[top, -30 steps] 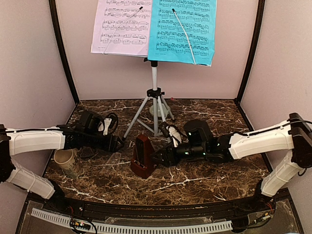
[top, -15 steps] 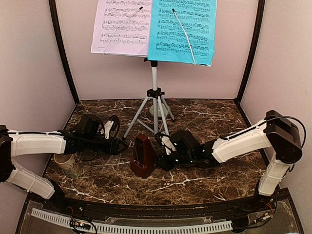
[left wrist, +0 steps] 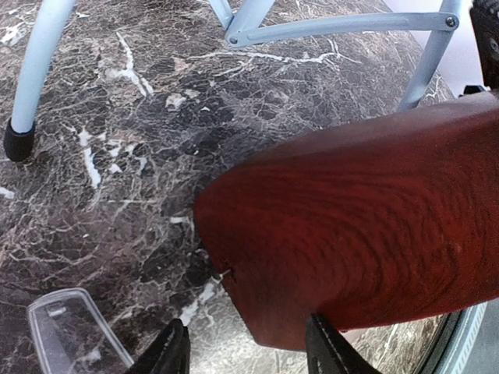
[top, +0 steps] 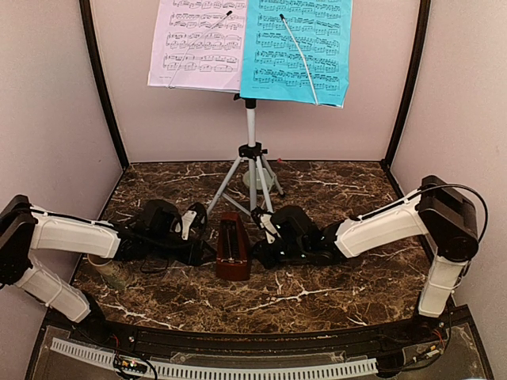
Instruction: Set up the instrument practice props
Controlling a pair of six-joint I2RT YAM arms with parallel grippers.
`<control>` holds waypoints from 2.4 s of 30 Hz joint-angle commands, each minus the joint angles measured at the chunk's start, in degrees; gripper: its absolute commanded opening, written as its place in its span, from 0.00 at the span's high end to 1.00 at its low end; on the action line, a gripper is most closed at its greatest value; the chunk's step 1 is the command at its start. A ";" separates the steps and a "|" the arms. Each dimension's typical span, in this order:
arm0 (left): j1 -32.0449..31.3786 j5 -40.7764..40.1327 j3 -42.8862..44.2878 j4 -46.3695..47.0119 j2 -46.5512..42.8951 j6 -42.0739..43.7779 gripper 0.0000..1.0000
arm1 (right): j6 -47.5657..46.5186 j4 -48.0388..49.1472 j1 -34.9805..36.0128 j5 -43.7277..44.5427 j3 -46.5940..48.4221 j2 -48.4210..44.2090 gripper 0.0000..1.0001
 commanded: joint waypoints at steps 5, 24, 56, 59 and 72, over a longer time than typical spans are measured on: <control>-1.39 -0.48 -0.36 4.16 -0.25 -1.73 0.47 | -3.86 3.79 -1.64 -1.23 3.50 -0.43 0.75; -1.34 -7.78 0.37 -0.83 -6.31 1.15 0.44 | -6.40 3.54 4.35 0.33 -3.44 -12.18 0.22; -1.39 -10.88 -0.82 -2.03 -11.38 2.20 0.43 | -3.63 -12.03 11.10 28.77 14.05 -7.89 0.20; -1.35 -11.19 -0.69 -2.16 -11.62 2.44 0.43 | -3.70 -13.28 11.09 29.10 13.59 -8.28 0.23; -1.33 -12.72 0.05 -4.16 -13.78 3.06 0.43 | -2.70 -17.31 11.02 34.17 11.55 -10.06 0.43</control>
